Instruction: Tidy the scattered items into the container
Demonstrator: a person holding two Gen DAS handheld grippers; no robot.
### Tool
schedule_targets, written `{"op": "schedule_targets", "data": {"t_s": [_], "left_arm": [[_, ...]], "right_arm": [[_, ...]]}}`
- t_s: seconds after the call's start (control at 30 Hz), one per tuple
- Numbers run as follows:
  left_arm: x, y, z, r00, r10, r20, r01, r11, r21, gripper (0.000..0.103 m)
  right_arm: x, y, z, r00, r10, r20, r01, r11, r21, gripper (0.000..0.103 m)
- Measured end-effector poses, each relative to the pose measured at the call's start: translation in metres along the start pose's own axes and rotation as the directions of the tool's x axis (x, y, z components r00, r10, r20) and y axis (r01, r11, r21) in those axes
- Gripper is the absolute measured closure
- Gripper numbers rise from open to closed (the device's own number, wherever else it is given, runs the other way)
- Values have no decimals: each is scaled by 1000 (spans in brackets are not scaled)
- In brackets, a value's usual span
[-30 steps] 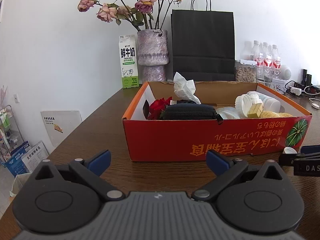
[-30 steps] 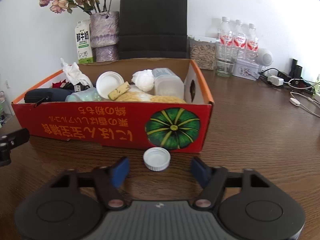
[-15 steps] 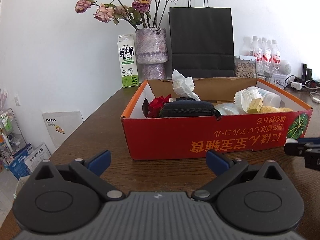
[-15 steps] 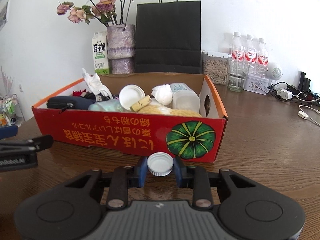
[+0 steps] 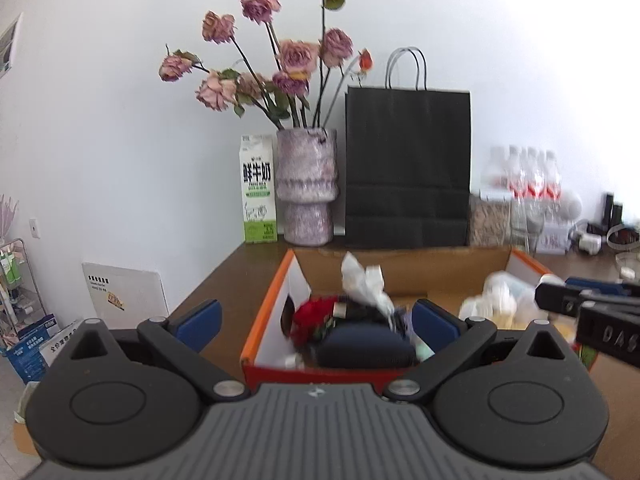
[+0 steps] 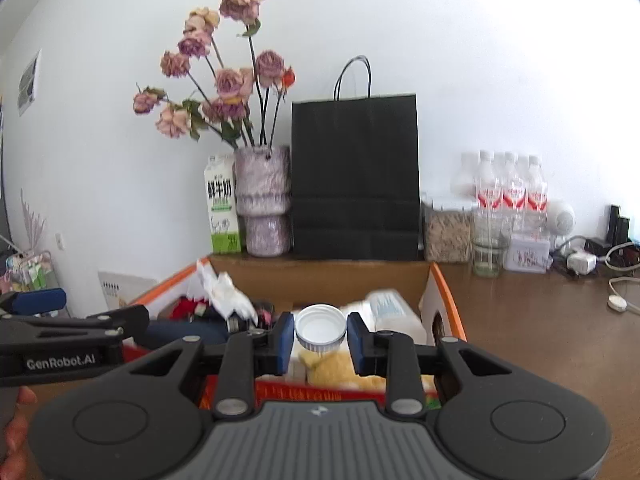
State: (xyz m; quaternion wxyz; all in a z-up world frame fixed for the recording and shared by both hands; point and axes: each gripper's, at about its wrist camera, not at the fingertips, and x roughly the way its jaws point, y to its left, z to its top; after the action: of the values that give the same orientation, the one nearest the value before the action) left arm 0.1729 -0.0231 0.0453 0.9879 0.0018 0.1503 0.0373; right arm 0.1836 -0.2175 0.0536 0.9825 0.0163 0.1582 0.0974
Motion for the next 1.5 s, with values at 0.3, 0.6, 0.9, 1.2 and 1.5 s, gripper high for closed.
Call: {"op": "schedule_targets", "data": {"t_s": [0.3, 0.6, 0.9, 1.2, 1.5], "left_arm": [[35, -13, 33, 998, 39, 51, -37, 999, -30, 0], [52, -12, 16, 997, 68, 36, -67, 998, -9, 0], [50, -6, 13, 994, 103, 44, -102, 994, -37, 0], [43, -6, 14, 992, 111, 64, -108, 993, -41, 0], [12, -8, 20, 991, 87, 103, -85, 996, -27, 0]], "right_arm": [[38, 6, 25, 995, -34, 94, 34, 999, 2, 76], [61, -3, 8, 998, -45, 48, 44, 999, 19, 54], [52, -3, 5, 991, -100, 93, 99, 995, 18, 0], [46, -1, 6, 989, -101, 105, 100, 995, 11, 0], [21, 7, 19, 988, -88, 125, 89, 996, -8, 0]]}}
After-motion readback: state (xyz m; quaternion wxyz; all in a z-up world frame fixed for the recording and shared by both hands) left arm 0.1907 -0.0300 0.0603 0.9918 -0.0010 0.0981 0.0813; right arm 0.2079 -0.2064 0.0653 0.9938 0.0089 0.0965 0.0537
